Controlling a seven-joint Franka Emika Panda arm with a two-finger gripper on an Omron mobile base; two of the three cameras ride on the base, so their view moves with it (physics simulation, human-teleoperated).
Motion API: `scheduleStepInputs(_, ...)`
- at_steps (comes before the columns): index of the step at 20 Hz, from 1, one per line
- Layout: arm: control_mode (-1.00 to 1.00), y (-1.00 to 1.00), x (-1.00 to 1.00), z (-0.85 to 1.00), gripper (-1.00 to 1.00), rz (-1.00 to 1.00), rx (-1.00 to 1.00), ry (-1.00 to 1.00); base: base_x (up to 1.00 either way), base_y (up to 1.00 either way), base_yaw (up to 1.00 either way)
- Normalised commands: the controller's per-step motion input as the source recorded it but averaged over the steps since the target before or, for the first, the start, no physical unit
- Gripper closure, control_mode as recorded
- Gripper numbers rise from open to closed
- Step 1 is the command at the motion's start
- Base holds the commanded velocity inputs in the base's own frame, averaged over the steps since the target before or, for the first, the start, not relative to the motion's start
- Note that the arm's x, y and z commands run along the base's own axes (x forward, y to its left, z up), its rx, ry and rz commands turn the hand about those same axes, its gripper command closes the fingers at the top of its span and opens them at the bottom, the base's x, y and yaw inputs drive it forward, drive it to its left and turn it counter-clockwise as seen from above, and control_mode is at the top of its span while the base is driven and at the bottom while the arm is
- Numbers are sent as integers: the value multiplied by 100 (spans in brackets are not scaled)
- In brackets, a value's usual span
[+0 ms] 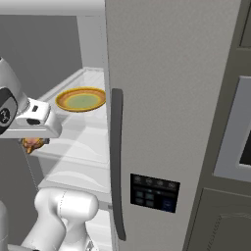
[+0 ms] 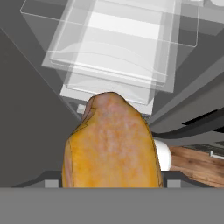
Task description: Retrieve the chicken drumstick from the fridge and place it on the saucepan with marinade on the stove.
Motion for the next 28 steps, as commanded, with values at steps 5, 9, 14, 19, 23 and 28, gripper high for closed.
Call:
scheduleStepInputs(5,-100,-3,-7,0,100,0,0,0,0,0,0)
scheduleStepInputs(9,-100,-8,0,0,100,0,0,0,0,0,0)
scheduleStepInputs(14,-100,-5,2,0,100,0,0,0,0,0,0)
scheduleStepInputs(19,-100,-7,0,0,100,0,0,0,0,0,0)
scheduleStepInputs(23,100,0,0,0,100,0,0,0,-4,0,0)
scheduleStepInputs(28,100,0,0,0,100,0,0,0,-51,-21,2)
